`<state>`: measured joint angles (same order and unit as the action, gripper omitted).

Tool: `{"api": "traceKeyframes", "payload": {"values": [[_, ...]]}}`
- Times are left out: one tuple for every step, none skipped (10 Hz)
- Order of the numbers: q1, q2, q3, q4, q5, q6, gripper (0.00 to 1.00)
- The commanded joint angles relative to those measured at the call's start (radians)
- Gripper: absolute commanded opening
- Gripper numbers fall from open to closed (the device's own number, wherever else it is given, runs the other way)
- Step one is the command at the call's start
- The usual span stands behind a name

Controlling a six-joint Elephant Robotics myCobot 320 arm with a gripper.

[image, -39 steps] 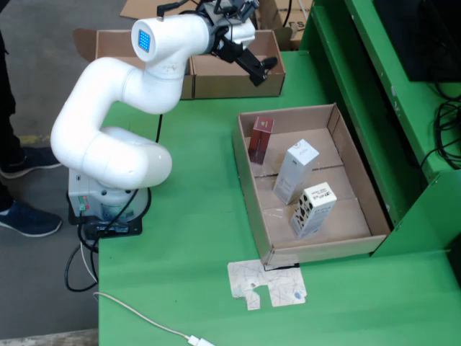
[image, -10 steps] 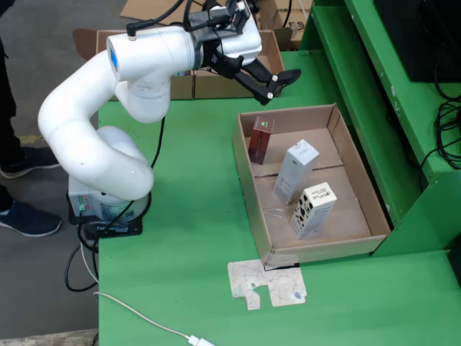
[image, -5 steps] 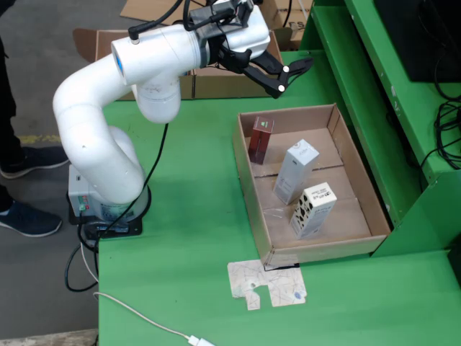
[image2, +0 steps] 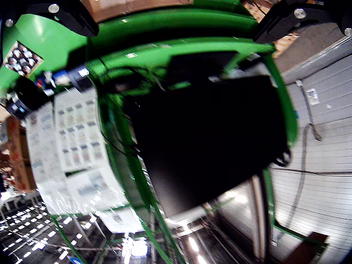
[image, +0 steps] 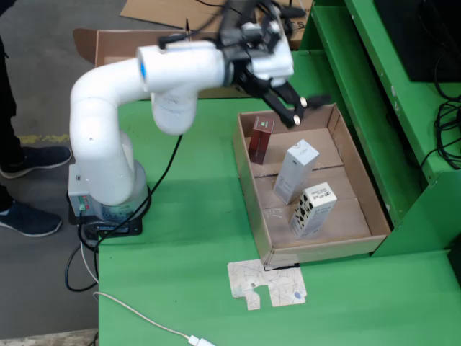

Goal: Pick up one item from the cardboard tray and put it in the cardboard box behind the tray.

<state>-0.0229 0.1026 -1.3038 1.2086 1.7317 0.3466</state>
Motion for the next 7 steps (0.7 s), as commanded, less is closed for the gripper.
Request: {"api": "traceKeyframes", "payload": {"values": [[-0.331, -0.164, 0.016, -0.032, -0.095, -0.017, 1.0], [-0.331, -0.164, 0.016, -0.032, -0.095, -0.017, 1.0], [-0.323, -0.156, 0.028, -0.064, -0.108, -0.024, 1.0], [-0.317, -0.154, 0.057, -0.101, -0.114, -0.029, 1.0], [-0.317, -0.154, 0.057, -0.101, -0.114, -0.029, 1.0], [-0.284, -0.111, 0.027, -0.128, -0.151, -0.052, 1.0], [-0.284, -0.111, 0.027, -0.128, -0.151, -0.052, 1.0]]}}
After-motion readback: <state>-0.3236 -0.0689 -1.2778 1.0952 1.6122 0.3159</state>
